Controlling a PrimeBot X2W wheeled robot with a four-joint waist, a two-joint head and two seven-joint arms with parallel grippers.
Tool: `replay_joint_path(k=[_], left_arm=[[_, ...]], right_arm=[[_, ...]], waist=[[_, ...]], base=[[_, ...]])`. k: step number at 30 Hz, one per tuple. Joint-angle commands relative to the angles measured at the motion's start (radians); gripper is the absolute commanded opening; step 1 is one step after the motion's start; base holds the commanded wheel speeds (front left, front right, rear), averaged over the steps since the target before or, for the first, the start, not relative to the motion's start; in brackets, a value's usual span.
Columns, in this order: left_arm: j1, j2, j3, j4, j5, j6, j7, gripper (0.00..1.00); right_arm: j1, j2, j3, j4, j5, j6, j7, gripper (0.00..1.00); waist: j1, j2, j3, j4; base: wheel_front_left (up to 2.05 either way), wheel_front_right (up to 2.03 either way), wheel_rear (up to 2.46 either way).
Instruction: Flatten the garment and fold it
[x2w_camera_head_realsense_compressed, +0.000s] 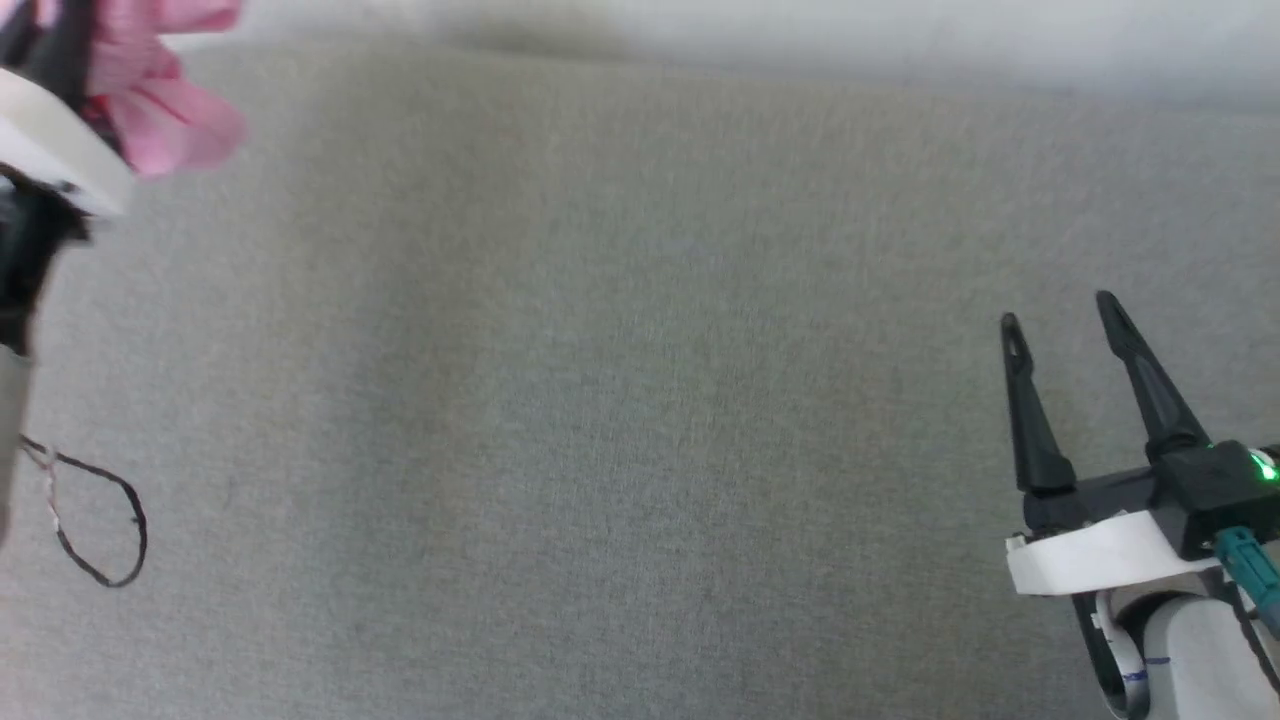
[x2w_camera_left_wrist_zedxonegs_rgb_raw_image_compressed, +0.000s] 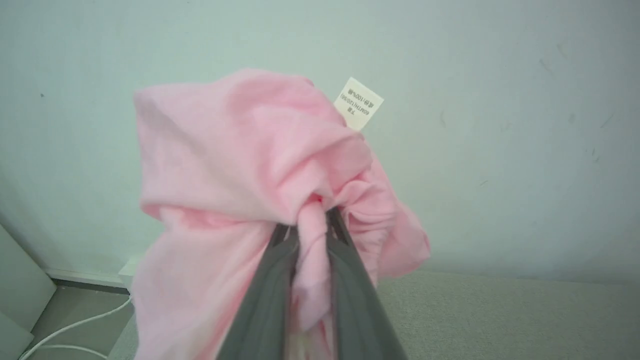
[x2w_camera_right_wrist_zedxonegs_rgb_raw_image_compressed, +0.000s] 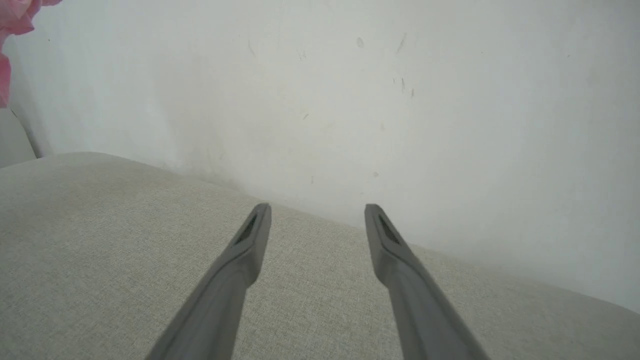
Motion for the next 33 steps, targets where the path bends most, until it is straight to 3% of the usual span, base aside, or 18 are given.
replay_joint_path(k=[1, 5, 10, 16, 22, 28, 30, 33], left_arm=[[0.025, -0.01, -0.012, -0.022, 0.007, -0.007, -0.012, 0.0], [0.078, -0.04, -0.048, -0.125, 0.012, -0.002, -0.021, 0.0], [0.163, -0.098, -0.118, -0.264, 0.027, 0.038, 0.015, 0.0], [0.274, -0.205, -0.232, -0.373, 0.044, 0.09, 0.057, 0.0], [0.326, -0.312, -0.334, -0.323, 0.069, 0.108, 0.074, 0.0], [0.349, -0.378, -0.431, -0.178, 0.137, 0.097, 0.049, 0.0], [0.357, -0.382, -0.47, -0.117, 0.17, 0.091, 0.047, 1.0], [0.356, -0.39, -0.492, -0.05, 0.198, 0.089, 0.019, 1.0]], right_arm=[[0.011, 0.002, -0.008, 0.005, 0.005, -0.001, -0.008, 1.0], [0.027, 0.004, -0.035, 0.022, 0.018, -0.001, -0.009, 1.0], [0.043, 0.008, -0.032, 0.038, 0.031, -0.001, 0.0, 1.0], [0.055, 0.012, -0.016, 0.045, 0.046, -0.001, 0.012, 1.0], [0.049, 0.014, 0.015, 0.054, 0.056, -0.001, 0.018, 1.0], [0.045, 0.015, 0.032, 0.1, 0.082, -0.001, 0.009, 1.0], [0.042, 0.015, 0.042, 0.12, 0.094, -0.001, 0.004, 1.0], [0.038, 0.015, 0.053, 0.142, 0.102, -0.001, -0.003, 1.0]], waist=[[0.0002, 0.0, -0.107, -0.019], [0.0002, 0.0, -0.163, -0.045], [0.0002, 0.0, -0.207, -0.101], [0.0002, 0.0, -0.208, -0.199], [0.0002, 0.0, -0.146, -0.307], [0.0002, 0.0, -0.096, -0.374], [0.0002, 0.0, -0.091, -0.383], [0.0002, 0.0, -0.093, -0.378]], base=[[0.0, 0.0, 0.0], [0.0, 0.0, 0.0], [0.0, 0.0, 0.0], [0.0, 0.0, 0.0], [0.0, 0.0, 0.0], [0.0, 0.0, 0.0], [0.0, 0.0, 0.0], [0.0, 0.0, 0.0]])
